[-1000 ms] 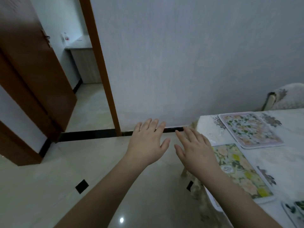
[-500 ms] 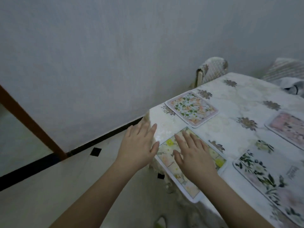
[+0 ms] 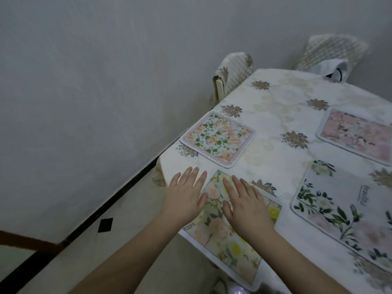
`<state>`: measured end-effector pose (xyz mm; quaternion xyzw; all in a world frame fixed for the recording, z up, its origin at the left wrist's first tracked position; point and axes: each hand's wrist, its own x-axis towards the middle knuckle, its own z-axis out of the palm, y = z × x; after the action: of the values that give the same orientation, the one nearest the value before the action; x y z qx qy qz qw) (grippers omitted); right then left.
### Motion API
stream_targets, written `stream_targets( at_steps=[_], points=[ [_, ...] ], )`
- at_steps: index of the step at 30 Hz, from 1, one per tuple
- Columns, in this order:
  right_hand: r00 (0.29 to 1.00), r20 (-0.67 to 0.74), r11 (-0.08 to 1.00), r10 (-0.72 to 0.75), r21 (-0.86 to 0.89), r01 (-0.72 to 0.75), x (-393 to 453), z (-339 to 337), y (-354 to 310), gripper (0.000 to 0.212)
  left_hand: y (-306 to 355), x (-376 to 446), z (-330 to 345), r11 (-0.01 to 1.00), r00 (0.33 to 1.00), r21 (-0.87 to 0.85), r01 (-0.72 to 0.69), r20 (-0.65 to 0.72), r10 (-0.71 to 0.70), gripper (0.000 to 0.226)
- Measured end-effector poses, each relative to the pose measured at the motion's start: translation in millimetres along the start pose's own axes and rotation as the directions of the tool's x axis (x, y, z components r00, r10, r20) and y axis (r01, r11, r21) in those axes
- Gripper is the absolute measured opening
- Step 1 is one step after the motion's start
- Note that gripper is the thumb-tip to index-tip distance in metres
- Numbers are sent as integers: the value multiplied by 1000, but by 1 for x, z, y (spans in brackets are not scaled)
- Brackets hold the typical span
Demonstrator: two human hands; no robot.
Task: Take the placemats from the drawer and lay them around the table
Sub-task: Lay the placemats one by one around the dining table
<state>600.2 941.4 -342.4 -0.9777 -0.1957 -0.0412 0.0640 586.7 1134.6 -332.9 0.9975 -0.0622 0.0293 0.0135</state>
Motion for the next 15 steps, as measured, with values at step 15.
stream_targets(
  at_steps=[15],
  points=[
    [859,-111,866,499,45,-497,6,56,-12,60,-33,76,77,893,891,-126,-431,95,444,59]
  ],
)
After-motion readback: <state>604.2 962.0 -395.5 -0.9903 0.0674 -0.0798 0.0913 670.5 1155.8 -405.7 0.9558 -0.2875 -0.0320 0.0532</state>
